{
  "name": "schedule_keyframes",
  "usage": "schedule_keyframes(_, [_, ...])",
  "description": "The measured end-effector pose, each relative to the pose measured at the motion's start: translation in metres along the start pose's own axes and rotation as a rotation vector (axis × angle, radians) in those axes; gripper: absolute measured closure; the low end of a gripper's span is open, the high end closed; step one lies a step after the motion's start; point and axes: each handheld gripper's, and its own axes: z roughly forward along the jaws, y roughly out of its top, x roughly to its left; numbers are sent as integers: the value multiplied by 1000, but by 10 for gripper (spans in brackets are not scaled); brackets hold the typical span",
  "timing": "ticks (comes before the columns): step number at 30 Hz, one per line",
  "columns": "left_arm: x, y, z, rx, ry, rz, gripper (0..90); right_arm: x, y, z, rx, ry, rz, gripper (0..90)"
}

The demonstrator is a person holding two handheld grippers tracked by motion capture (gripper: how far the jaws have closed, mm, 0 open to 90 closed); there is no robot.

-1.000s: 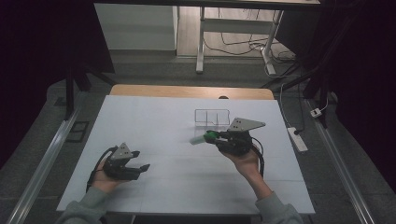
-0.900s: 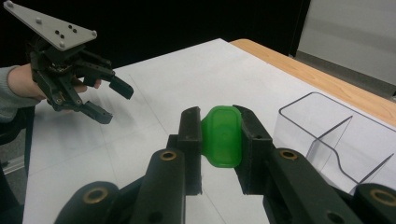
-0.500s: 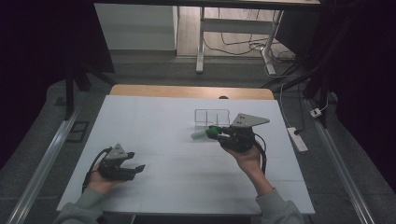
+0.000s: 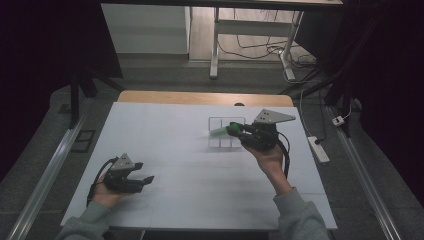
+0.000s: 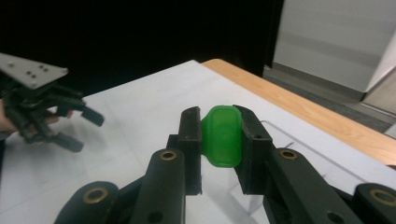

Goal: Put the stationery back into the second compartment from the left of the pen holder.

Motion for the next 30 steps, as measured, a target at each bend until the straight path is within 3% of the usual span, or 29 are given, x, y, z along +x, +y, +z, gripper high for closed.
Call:
schedule_keyframes(12, [0,0,0,-7,-10,-7,304,-29,10,2,28,-91,26,740])
schedule_keyframes(16, [0,0,0,-5,-11,-5,304,-34,9,4,76,-143,-5,740])
schedule_keyframes(30, [1,0,2,7,-20,-4,303,-47,-2,23,135,-163,16,717])
